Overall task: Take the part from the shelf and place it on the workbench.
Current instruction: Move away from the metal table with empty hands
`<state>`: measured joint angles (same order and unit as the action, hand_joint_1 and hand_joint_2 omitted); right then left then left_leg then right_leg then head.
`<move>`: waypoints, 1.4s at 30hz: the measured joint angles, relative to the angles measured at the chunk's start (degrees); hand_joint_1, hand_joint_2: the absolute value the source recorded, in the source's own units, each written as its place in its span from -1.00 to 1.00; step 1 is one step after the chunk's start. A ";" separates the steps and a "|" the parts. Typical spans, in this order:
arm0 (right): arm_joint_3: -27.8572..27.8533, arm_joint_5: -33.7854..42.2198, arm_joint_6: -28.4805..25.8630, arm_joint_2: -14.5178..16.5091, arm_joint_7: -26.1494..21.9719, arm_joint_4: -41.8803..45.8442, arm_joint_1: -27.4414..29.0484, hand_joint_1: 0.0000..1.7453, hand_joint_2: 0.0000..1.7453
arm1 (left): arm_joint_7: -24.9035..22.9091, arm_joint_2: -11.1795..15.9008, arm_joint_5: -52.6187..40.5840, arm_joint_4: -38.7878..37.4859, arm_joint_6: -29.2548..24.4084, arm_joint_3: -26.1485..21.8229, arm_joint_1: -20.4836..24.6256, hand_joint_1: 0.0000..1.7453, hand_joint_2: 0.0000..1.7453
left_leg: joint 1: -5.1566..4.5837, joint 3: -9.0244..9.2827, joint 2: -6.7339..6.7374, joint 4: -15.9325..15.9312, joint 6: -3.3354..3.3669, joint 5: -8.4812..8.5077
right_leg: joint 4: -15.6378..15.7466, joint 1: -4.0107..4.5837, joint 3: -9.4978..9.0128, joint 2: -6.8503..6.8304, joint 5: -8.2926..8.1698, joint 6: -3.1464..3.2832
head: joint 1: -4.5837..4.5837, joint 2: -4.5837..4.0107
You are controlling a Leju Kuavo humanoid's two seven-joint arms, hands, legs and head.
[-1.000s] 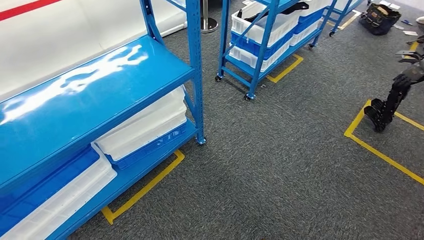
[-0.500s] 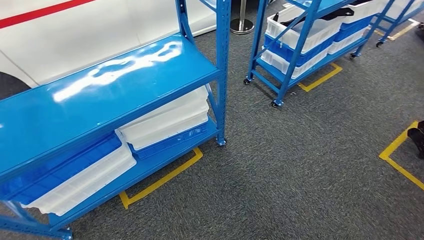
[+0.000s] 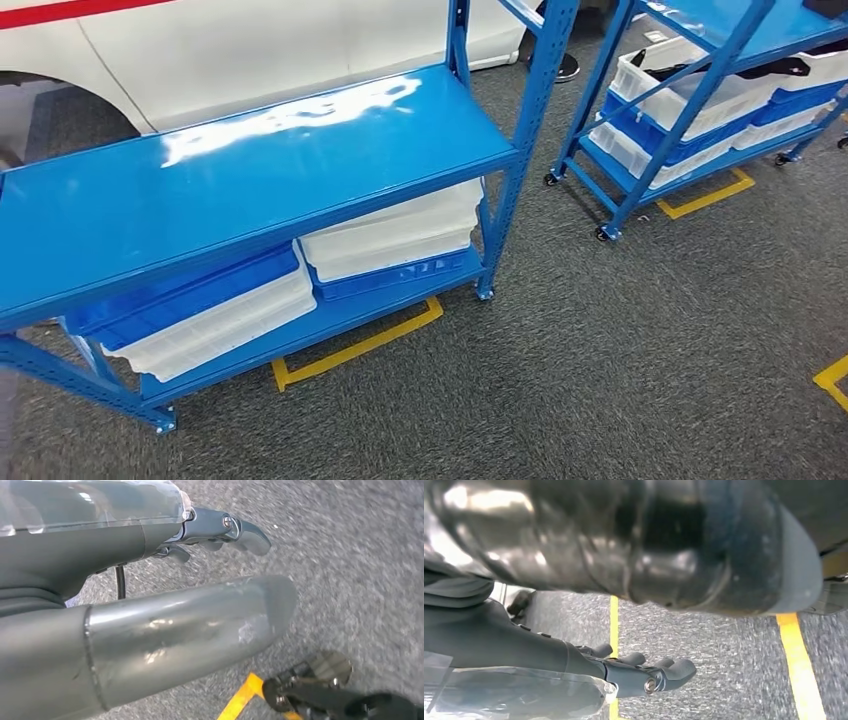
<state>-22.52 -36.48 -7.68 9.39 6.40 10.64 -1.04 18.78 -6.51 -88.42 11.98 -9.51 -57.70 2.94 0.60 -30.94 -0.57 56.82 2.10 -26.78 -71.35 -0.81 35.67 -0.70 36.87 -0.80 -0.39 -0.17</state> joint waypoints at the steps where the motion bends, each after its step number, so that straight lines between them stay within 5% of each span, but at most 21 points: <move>1: 0.01 -0.04 0.02 -0.03 0.01 0.00 0.02 -1.00 -1.00 | 0.00 0.00 -0.02 0.00 0.00 0.00 0.05 -1.00 -1.00 | -0.04 -0.03 -0.74 0.06 0.06 0.01 | -2.54 -0.01 1.41 0.34 0.51 -0.05 | -0.01 0.00; 3: 0.00 -0.16 0.10 -0.05 0.02 0.00 0.04 -1.00 -1.00 | 0.00 0.00 -0.08 0.00 0.00 0.01 0.05 -1.00 -1.00 | -0.05 0.05 -2.41 0.24 0.00 -0.07 | -1.20 -0.07 1.30 0.65 -2.04 -0.02 | -0.01 0.00; 6: 0.00 -0.31 0.30 -0.27 0.02 -0.02 0.21 -1.00 -1.00 | 0.01 -0.05 -0.17 -0.01 0.02 0.03 0.07 -1.00 -1.00 | -0.14 -0.03 -4.70 0.81 -0.56 -0.43 | 9.53 -0.32 -2.99 3.69 -7.88 0.37 | -0.02 0.00; 8: 0.01 -0.37 0.38 -0.40 -0.02 -0.04 0.14 -1.00 -1.00 | 0.03 -0.08 -0.21 -0.02 0.01 0.05 0.07 -1.00 -1.00 | -0.17 -0.49 -5.72 1.03 -1.20 -0.47 | 11.76 -0.22 -3.73 4.77 -8.32 0.65 | -0.03 0.00; 9: 0.01 -0.39 0.38 -0.41 -0.03 -0.04 0.00 -1.00 -1.00 | 0.05 -0.07 -0.21 -0.01 0.01 0.05 0.03 -1.00 -1.00 | -0.13 -0.68 -6.23 0.98 -1.58 -0.40 | 11.90 -0.18 -3.74 4.15 -8.44 0.85 | -0.03 0.00; 11: 0.00 -0.41 0.37 -0.45 -0.04 -0.04 -0.17 -1.00 -1.00 | 0.09 0.03 -0.20 -0.01 -0.01 0.06 -0.07 -1.00 -1.00 | -0.03 -1.01 -5.56 1.45 -2.18 -0.81 | 12.41 -0.32 -4.07 2.88 -8.66 1.59 | -0.05 0.00; 13: -0.01 -0.42 0.39 -0.50 -0.04 -0.04 -0.04 -1.00 -1.00 | 0.16 0.08 -0.19 -0.02 -0.03 0.07 0.03 -1.00 -1.00 | 0.02 -2.85 -2.58 5.53 -2.63 -3.35 | 12.93 -0.47 -4.37 1.35 -8.78 2.34 | -0.14 0.00; 15: -0.02 -0.42 0.48 -0.51 -0.05 -0.04 0.15 -1.00 -1.00 | 0.27 0.04 -0.19 -0.02 -0.05 0.07 0.19 -1.00 -1.00 | 0.14 -6.63 -0.37 13.21 -3.13 -7.02 | 12.94 -0.33 -4.43 -0.27 -8.63 2.68 | -0.20 0.00; 17: -0.02 -0.42 0.52 -0.51 -0.06 -0.04 0.20 -1.00 -1.00 | 0.38 0.05 -0.16 -0.02 -0.09 0.07 0.11 -1.00 -1.00 | 0.25 -8.65 0.18 17.29 -3.48 -7.80 | 12.84 -0.29 -4.50 -1.86 -8.40 2.67 | -0.20 0.00; 19: -0.02 -0.42 0.54 -0.51 -0.04 -0.04 0.14 -1.00 -1.00 | 0.43 0.07 -0.09 -0.01 -0.11 0.07 -0.06 -1.00 -1.00 | 0.34 -6.21 0.88 12.57 -3.49 -4.52 | 12.75 -0.33 -4.80 -3.23 -8.10 2.43 | -0.20 0.00; 21: -0.02 -0.42 0.56 -0.51 0.01 -0.04 0.11 -1.00 -1.00 | 0.44 0.08 -0.04 -0.01 -0.11 0.07 -0.01 -1.00 -1.00 | 0.15 -2.18 3.52 4.58 -3.01 -1.39 | 12.68 -0.13 -5.28 -4.42 -7.70 1.93 | -0.18 0.00; 23: -0.02 -0.42 0.59 -0.52 0.05 -0.04 0.04 -1.00 -1.00 | 0.46 0.07 -0.02 -0.02 -0.11 0.07 0.10 -1.00 -1.00 | -0.22 -0.67 4.97 1.17 -2.30 -0.65 | 12.71 0.17 -5.73 -5.42 -7.41 1.27 | -0.14 0.00; 25: -0.01 -0.42 0.60 -0.54 0.08 -0.04 -0.16 -1.00 -1.00 | 0.46 0.08 -0.01 -0.02 -0.11 0.07 0.03 -1.00 -1.00 | -0.31 -0.66 3.69 0.96 -1.60 -0.47 | 12.92 0.23 -6.15 -6.36 -7.26 0.59 | -0.13 0.00; 28: -0.03 -0.36 0.27 -0.61 0.13 -0.02 -0.12 -1.00 -1.00 | 0.43 0.02 -0.01 -0.02 -0.09 0.07 0.00 -1.00 -1.00 | 0.12 -0.27 1.97 0.18 -0.39 0.25 | 9.22 -0.09 -4.94 -3.08 -4.32 -0.22 | -0.10 0.00; 29: -0.07 -0.28 -0.04 -0.64 0.15 -0.02 -0.02 -1.00 -1.00 | 0.42 -0.01 0.01 -0.02 -0.08 0.07 0.03 -1.00 -1.00 | 0.11 -0.38 1.56 0.12 -0.14 0.35 | 5.78 -0.17 -3.34 -1.24 -2.38 -0.32 | -0.10 0.00; 31: -0.19 -0.11 -0.71 -0.66 0.16 -0.02 0.09 -1.00 -1.00 | 0.39 0.00 0.03 -0.02 -0.08 0.06 0.09 -1.00 -1.00 | 0.00 -0.50 0.69 0.17 0.12 0.40 | -1.47 -0.16 0.50 0.29 0.46 -0.37 | -0.10 0.00; 33: -0.33 -0.04 -1.24 -0.67 0.20 -0.02 0.09 -1.00 0.00 | 0.36 0.00 0.05 -0.02 -0.09 0.05 0.06 -1.00 -1.00 | -0.11 -0.32 -0.21 0.25 0.13 0.27 | -2.57 -0.14 1.71 0.52 -1.02 -0.28 | -0.10 0.00; 35: -0.44 -0.04 -1.77 -0.72 0.27 -0.02 0.11 -1.00 1.00 | 0.33 -0.01 0.07 -0.02 -0.09 0.04 0.04 -1.00 -1.00 | -0.13 0.03 -0.91 0.41 -0.06 -0.01 | 4.25 -0.14 -0.79 0.67 -5.83 0.08 | -0.10 0.00; 38: -0.51 -0.17 -2.12 -0.77 0.74 -0.04 0.03 -1.00 1.00 | 0.19 0.03 0.09 -0.01 -0.11 0.04 0.05 -1.00 -1.00 | -0.64 -0.14 -1.31 1.20 -0.32 -0.80 | 11.98 -0.25 -3.65 1.16 -9.05 0.08 | -0.12 0.00; 42: -0.54 -0.31 -2.95 -0.82 0.68 -0.04 -0.02 -1.00 -1.00 | -0.12 0.08 0.30 -0.02 -0.17 0.02 0.05 -1.00 -1.00 | -0.62 -0.24 -1.32 1.14 -0.67 -0.98 | 12.07 0.07 -3.67 1.22 -8.83 0.51 | -0.13 0.00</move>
<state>-23.06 -36.79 -10.63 8.57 7.09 10.60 -1.05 18.66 -6.44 -88.12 11.96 -9.68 -57.68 2.98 -0.02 -31.18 -1.88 57.96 1.44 -27.76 -59.28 -0.74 32.00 0.51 28.04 -0.29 -0.51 -0.17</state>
